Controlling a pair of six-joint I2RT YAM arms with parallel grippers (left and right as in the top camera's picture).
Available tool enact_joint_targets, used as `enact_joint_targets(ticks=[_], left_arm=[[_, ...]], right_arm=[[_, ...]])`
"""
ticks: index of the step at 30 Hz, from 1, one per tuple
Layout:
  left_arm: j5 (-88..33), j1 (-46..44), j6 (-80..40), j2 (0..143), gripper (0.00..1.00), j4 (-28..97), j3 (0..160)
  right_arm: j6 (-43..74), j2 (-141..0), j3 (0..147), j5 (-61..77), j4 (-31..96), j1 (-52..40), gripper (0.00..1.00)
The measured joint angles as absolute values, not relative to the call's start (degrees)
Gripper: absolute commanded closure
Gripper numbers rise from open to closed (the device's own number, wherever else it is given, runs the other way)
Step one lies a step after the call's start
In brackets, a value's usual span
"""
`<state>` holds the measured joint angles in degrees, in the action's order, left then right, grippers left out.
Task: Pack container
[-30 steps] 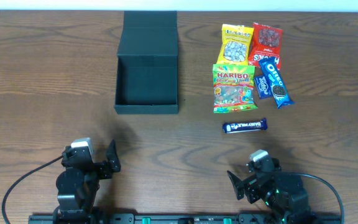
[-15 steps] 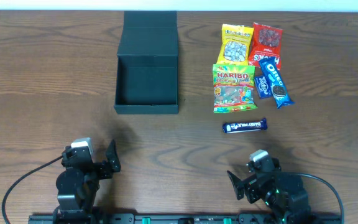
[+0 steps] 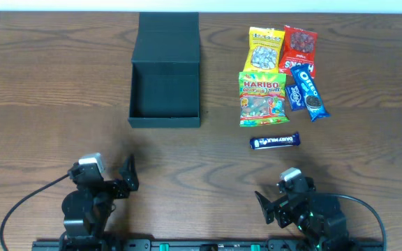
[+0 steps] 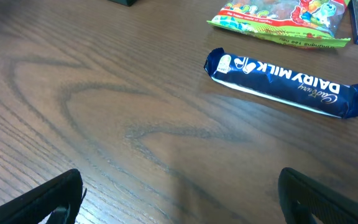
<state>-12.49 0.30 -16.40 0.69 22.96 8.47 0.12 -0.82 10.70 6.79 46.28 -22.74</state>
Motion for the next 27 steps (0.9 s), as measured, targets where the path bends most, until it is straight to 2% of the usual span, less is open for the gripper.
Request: enact_joint_targets(ticks=[5,12,23,27], left_arm=[[-21.34,0.30,-21.65,0.71,0.04,12.14,8.27],[-21.43,0.30,-15.73,12.43,0.05,19.20,20.69],[-15.62,0.30,5.39,56.14,0.05,26.48,53.30],[-15.07,0.25,9.72,71.16,0.05,27.64,61.17]], right_arm=[[0.12,-0.78,10.70,6.79,46.24,-22.74,0.01],[0.12,-0.69,10.68,6.74,46.22,-22.74,0.01],[-0.10,-0.64,10.63,6.57,46.11,-22.74,0.01],[-0.27,-0.64,10.63,6.59,46.06,-22.74,0.01]])
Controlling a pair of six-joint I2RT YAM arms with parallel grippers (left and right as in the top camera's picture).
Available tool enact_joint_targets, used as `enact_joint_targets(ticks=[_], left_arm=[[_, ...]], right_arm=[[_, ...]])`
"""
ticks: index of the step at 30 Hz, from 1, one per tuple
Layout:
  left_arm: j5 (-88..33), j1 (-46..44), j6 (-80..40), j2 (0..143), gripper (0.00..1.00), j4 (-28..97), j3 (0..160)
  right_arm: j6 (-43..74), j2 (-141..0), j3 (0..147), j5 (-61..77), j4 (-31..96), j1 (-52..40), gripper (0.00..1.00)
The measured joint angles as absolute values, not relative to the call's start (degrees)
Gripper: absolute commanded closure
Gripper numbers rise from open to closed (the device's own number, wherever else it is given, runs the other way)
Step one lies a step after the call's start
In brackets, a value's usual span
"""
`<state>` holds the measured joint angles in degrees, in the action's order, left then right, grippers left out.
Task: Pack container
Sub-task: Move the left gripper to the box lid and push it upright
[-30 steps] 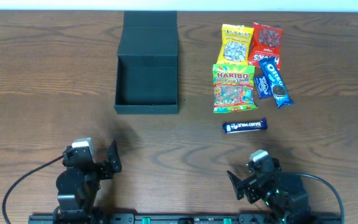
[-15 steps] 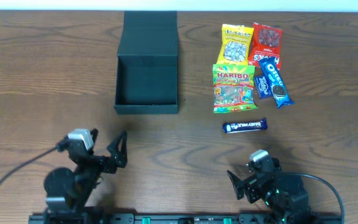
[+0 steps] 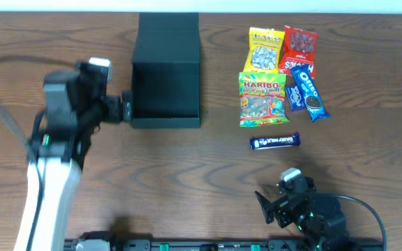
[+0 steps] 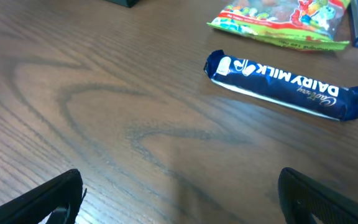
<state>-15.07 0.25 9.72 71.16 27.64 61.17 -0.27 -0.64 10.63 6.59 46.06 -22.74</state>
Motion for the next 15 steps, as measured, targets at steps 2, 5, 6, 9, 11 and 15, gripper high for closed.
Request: enact_joint_targets(ticks=[2,5,6,9,11,15], left_arm=[[-15.00,0.25,10.83,77.17,0.05,26.30,63.24],[-14.92,0.27,11.90,82.63,0.10,23.31,63.46],[-14.90,0.27,12.12,83.99,0.23,21.82,63.46],[-14.72,0.27,12.32,87.46,0.55,17.89,63.53],[-14.61,0.27,12.67,90.04,0.61,15.53,63.66],[-14.63,0.27,12.73,95.37,0.59,12.58,63.68]], right_arm=[[-0.30,-0.62,10.63,6.59,46.06,-22.74,0.01],[-0.30,-0.64,10.63,6.59,46.06,-22.74,0.01],[-0.30,-0.64,10.63,6.57,46.04,-22.74,0.01],[-0.30,-0.64,10.63,6.59,46.06,-22.74,0.01],[-0.30,-0.62,10.63,6.59,46.06,-22.74,0.01],[-0.30,-0.62,10.63,6.57,46.06,-22.74,0.01]])
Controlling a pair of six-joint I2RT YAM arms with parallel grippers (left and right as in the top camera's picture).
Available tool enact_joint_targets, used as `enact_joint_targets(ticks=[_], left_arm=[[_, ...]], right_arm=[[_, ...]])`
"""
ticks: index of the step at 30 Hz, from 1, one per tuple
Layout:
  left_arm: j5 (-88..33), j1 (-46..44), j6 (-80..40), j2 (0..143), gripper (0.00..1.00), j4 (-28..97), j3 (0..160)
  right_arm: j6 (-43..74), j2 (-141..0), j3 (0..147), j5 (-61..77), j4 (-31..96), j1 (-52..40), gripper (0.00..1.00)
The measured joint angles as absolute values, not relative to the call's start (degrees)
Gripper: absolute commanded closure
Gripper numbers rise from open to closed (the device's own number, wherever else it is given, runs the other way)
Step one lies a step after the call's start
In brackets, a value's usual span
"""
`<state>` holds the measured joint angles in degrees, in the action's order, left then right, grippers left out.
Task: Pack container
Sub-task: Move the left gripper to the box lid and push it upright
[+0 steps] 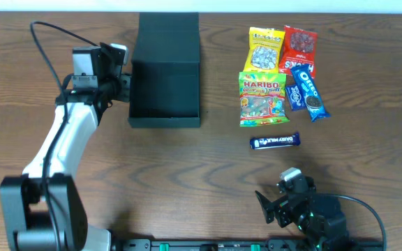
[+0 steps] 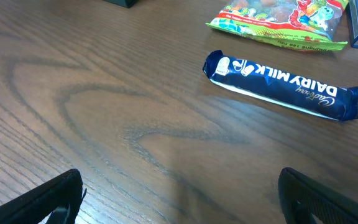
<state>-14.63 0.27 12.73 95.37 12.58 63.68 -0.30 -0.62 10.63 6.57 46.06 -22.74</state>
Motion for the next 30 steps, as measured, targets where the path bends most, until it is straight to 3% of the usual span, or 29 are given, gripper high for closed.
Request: enact_joint_targets(ticks=[15,23,30], left_arm=[[-15.11,0.27,11.99,101.73,0.55,12.05,63.68],[-17.85,0.03,11.55,104.68,0.94,11.90,63.68],[-16.56,-3.70,11.77,104.68,0.94,11.68,63.68]], right_arm=[[-0.30,-0.62,10.63,6.57,46.06,-22.74,0.01],[-0.30,-0.62,10.63,6.57,46.06,-22.74,0.01],[-0.30,-0.62,10.63,6.57,46.06,-22.74,0.01]])
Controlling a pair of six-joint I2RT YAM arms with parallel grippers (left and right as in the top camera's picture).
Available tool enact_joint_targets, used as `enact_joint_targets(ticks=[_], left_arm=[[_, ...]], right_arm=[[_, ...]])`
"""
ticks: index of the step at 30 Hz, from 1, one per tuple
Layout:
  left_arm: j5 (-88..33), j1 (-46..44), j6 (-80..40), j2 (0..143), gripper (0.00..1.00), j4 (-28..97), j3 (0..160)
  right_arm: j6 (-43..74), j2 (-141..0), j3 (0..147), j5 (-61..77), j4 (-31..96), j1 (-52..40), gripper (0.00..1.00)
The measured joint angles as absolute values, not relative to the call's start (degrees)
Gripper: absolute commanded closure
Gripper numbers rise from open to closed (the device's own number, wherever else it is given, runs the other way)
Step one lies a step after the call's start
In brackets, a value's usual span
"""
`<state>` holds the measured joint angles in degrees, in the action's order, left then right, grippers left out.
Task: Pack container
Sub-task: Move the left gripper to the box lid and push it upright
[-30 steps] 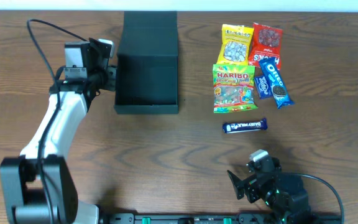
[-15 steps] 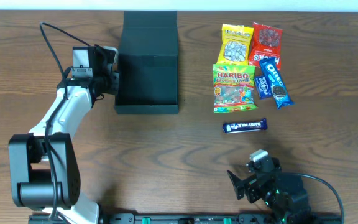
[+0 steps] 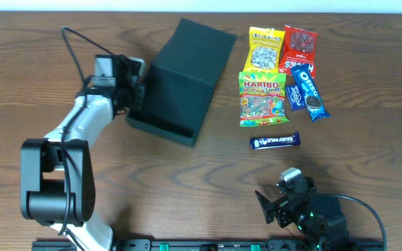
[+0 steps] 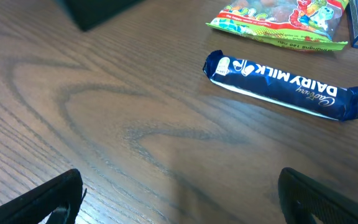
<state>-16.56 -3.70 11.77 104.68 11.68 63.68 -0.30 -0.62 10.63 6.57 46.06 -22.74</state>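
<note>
The black box (image 3: 187, 77) lies turned at an angle on the table, with its lid end toward the back right. My left gripper (image 3: 134, 94) is at the box's left wall and appears shut on it. Its fingers are dark against the box. Right of the box lie the snacks: a yellow bag (image 3: 266, 47), a red bag (image 3: 301, 49), a Haribo bag (image 3: 262, 97), an Oreo pack (image 3: 310, 92) and a Dairy Milk bar (image 3: 275, 141). My right gripper (image 4: 182, 202) rests open near the front edge, short of the Dairy Milk bar (image 4: 283, 84), holding nothing.
A small blue packet (image 3: 295, 97) lies partly under the Oreo pack. A corner of the black box (image 4: 98, 11) shows at the top of the right wrist view. The left arm's cable (image 3: 72, 49) loops over the table's back left.
The black box has turned clockwise and shifted right, and its corner now shows in the right wrist view. My left gripper is lower along the box's left wall. The right arm has not moved.
Both grippers first rested near the front edge, with the box square to the table. The left arm then stood raised beside the box's left side, then its gripper was at the left wall. Now the box sits angled toward the snacks.
</note>
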Motion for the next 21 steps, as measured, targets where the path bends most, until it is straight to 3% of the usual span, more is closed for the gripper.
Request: enact_joint_targets(ticks=[7,21], left_arm=[[-9.19,-11.92,2.98,104.68,0.94,11.51,64.01],[-4.27,-19.31,-16.14,104.68,0.94,11.53,64.12]], right_arm=[[-0.30,-0.62,10.63,6.59,46.06,-22.74,0.01],[-0.30,-0.62,10.63,6.59,46.06,-22.74,0.01]])
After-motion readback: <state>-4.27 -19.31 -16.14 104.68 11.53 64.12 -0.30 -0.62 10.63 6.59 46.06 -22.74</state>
